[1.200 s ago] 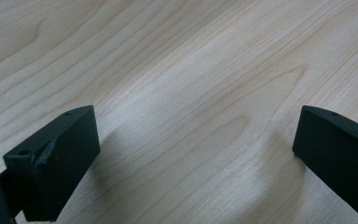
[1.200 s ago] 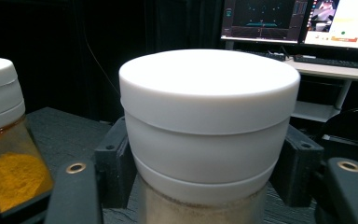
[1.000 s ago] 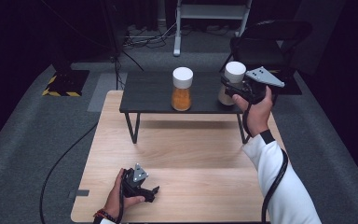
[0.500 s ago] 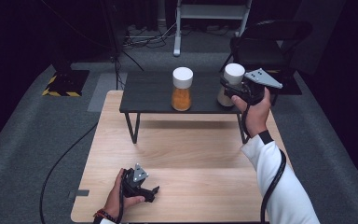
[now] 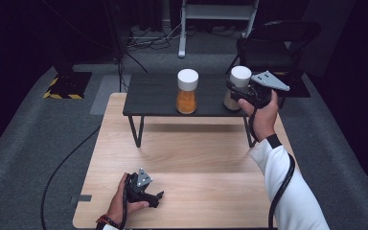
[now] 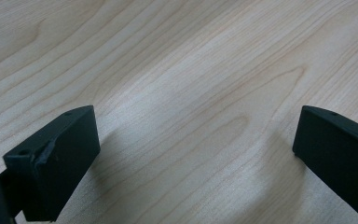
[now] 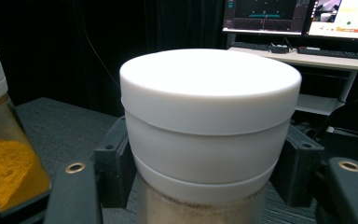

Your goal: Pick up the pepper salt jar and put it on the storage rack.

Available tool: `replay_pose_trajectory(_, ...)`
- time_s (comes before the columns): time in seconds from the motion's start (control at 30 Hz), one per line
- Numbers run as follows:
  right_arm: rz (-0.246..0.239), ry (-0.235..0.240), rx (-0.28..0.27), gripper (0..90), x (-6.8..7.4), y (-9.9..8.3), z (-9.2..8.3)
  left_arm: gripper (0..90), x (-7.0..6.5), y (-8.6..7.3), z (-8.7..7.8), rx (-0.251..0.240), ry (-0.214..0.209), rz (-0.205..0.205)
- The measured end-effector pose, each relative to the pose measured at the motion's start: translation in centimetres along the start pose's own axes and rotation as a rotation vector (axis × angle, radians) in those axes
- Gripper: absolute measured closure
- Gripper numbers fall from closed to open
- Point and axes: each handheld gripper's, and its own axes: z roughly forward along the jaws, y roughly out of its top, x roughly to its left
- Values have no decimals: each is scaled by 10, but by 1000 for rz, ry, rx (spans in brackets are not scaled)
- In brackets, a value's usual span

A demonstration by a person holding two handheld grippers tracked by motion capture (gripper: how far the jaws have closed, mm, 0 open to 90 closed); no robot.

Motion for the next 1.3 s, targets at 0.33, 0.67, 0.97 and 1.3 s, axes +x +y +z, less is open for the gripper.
replay_pose_trajectory(0.33, -42, 11, 9, 228, -4, 5, -2, 5, 0, 0, 0, 0, -1, 0)
replay_pose_trajectory(0.67, -190, -14, 74, 22, 4, 23, -7, 5, 0, 0, 0, 0, -1, -1)
replay_pose_trajectory(0.97, -215, -16, 62, 10, 5, 33, -22, 5, 0, 0, 0, 0, 0, 0)
replay_pose_trajectory(1.3, -242, 3, 36, 5, 5, 36, -48, 5, 0, 0, 0, 0, 0, 0)
